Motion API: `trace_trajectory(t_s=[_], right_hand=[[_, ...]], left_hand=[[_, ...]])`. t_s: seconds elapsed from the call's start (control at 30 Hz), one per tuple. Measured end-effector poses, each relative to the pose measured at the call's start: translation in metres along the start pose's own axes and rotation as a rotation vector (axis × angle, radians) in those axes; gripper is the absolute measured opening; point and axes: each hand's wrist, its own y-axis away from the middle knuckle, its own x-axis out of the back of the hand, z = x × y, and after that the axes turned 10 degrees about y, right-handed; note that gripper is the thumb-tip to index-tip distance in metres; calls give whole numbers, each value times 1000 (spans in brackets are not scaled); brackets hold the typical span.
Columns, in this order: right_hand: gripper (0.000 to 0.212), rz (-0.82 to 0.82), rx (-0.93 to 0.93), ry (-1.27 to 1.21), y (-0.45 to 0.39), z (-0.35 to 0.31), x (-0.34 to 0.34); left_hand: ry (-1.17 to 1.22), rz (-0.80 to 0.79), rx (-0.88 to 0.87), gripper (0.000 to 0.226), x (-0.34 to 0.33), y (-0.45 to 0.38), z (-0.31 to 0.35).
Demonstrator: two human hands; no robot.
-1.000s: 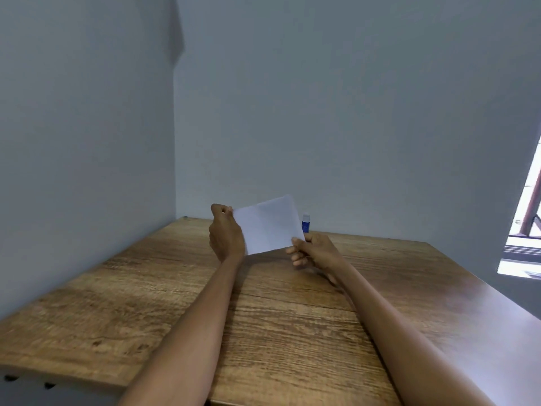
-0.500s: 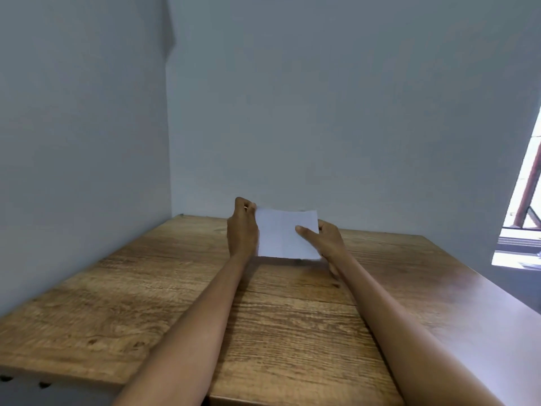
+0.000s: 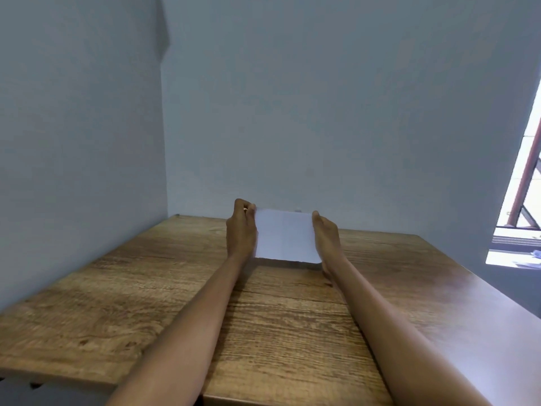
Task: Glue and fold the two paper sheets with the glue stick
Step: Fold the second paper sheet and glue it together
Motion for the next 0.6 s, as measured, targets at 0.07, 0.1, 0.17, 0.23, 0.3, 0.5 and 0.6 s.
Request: trace_trajectory(t_s=[0.07,0.1,0.17,0.23,0.3,0.5,0.6], right_hand=[[43,24,29,20,-1,0,4],[39,42,45,37,-2,1,5],[35,61,81,77,-5,5,8],[35,67,107,100,-5,8,10],[36,53,126,104,-5,8,9],[46,-3,150,141,-6,8,3],[41,19,164,165,-8,11,3]], left_hand=[[117,-5,85,33,-3,4,2],[190,-5,184,38,-3,3,4],[336,-27,403,50,2,0,5],[360,-107,458,49,7,-3,4],[304,-173,436,44,10,-5,1],[350,-191,490,26,9,0,-3],[358,-187,559,33,7,-2,1]])
